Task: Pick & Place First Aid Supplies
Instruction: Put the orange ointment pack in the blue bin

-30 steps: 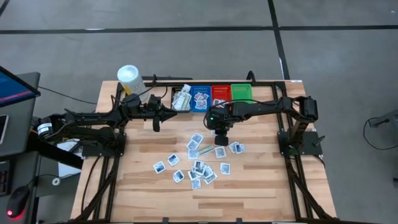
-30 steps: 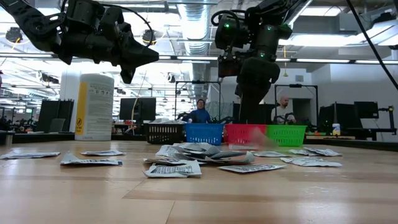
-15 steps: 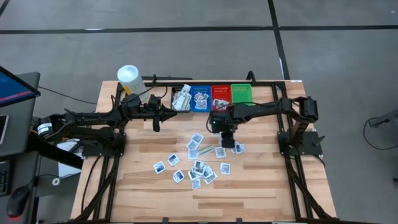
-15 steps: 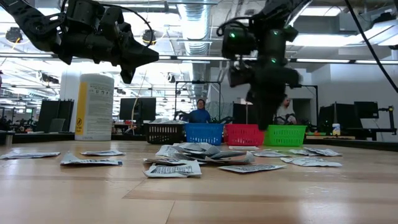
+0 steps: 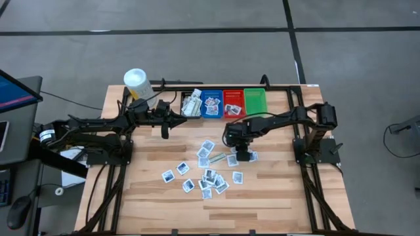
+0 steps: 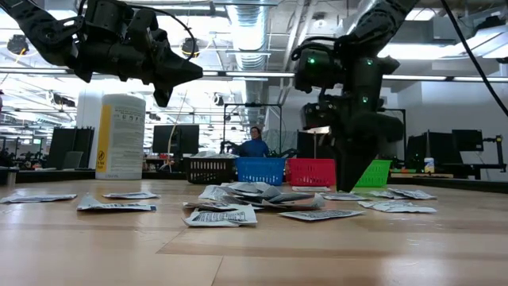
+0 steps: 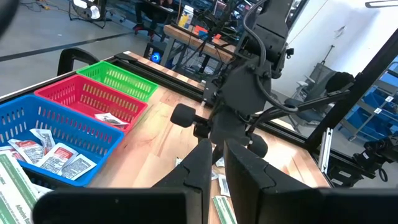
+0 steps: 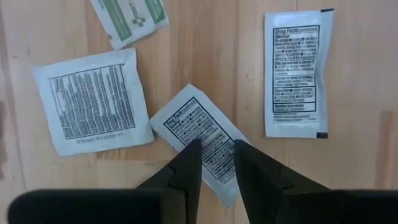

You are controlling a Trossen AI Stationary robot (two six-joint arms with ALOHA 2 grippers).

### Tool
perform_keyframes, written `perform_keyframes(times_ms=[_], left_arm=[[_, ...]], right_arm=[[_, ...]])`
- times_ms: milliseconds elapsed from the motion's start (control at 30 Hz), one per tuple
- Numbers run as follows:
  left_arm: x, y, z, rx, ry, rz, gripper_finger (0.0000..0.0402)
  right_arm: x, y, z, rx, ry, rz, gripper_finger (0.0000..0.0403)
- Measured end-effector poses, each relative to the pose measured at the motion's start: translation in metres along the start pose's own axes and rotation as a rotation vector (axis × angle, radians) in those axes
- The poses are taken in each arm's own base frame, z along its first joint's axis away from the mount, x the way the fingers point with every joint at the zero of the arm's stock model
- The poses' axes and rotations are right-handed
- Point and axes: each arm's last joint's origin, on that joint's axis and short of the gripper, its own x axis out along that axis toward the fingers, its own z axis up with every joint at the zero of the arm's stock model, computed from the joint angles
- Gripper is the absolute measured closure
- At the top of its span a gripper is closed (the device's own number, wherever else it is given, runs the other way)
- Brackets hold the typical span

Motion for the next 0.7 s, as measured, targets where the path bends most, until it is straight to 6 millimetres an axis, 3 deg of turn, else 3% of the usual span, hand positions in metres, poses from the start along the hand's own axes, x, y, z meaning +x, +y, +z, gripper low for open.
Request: perform_keyframes(times_ms=[333, 700], left_arm=[[0.0, 0.0, 0.0, 0.0, 0.0, 0.0, 0.0358], [0.0, 0.0, 0.0, 0.0, 0.0, 0.0, 0.0358]], right_arm=[[0.011, 0.001, -0.011, 0.0, 0.008, 0.001, 0.0319], [0.013, 0.0, -0.013, 0.0, 0.011, -0.018, 0.0379]])
